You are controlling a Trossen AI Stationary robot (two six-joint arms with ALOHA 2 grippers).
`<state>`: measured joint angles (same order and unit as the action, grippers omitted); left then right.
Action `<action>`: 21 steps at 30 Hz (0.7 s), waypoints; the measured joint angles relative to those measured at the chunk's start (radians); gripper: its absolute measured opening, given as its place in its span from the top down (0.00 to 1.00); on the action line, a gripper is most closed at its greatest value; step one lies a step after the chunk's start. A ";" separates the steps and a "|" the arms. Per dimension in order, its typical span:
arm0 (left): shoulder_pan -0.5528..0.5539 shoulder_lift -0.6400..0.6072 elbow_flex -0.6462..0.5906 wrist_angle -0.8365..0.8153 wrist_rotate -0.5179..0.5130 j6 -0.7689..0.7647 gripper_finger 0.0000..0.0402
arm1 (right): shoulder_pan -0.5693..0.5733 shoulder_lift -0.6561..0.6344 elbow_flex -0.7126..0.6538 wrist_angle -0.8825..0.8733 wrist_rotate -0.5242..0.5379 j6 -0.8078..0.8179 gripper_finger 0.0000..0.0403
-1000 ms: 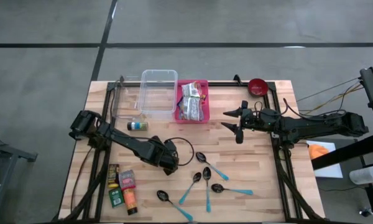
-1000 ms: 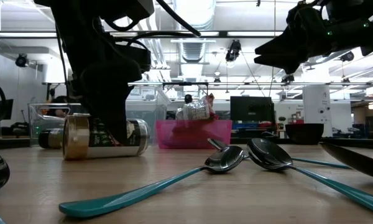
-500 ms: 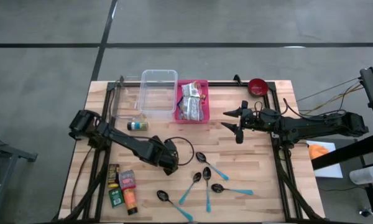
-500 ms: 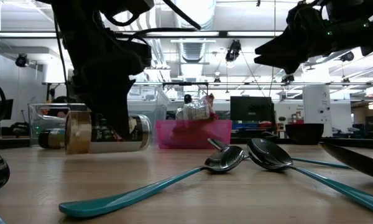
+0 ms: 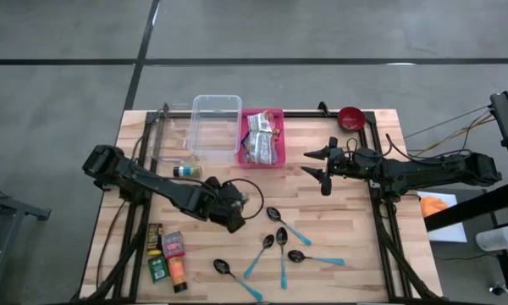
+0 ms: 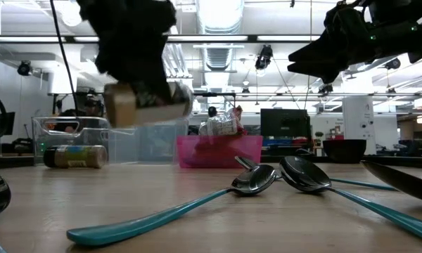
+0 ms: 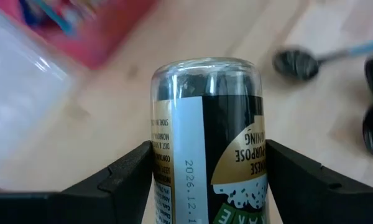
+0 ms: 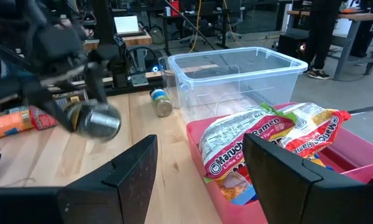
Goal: Pick & Place Food Item
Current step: Put the gold seasoning bottle into the right transparent bin
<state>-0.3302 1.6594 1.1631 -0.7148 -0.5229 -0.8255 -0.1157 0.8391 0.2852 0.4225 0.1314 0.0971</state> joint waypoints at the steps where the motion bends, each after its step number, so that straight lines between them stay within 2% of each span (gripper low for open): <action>1: 0.000 -0.011 0.004 0.000 -0.034 0.007 0.33 | 0.000 0.000 0.000 0.000 0.000 0.000 0.42; 10: 0.016 -0.128 0.011 0.000 -0.313 -0.043 0.33 | 0.000 0.000 0.000 0.000 0.000 0.000 0.42; 16: 0.085 -0.218 0.011 0.000 -0.406 -0.041 0.33 | 0.000 0.000 0.000 0.000 0.000 0.000 0.42; 21: 0.211 -0.268 0.011 0.000 -0.426 -0.072 0.33 | 0.000 0.000 0.000 0.000 0.000 0.000 0.42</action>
<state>-0.1196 1.3918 1.1740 -0.7147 -0.9494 -0.8971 -0.1155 0.8392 0.2852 0.4225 0.1314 0.0971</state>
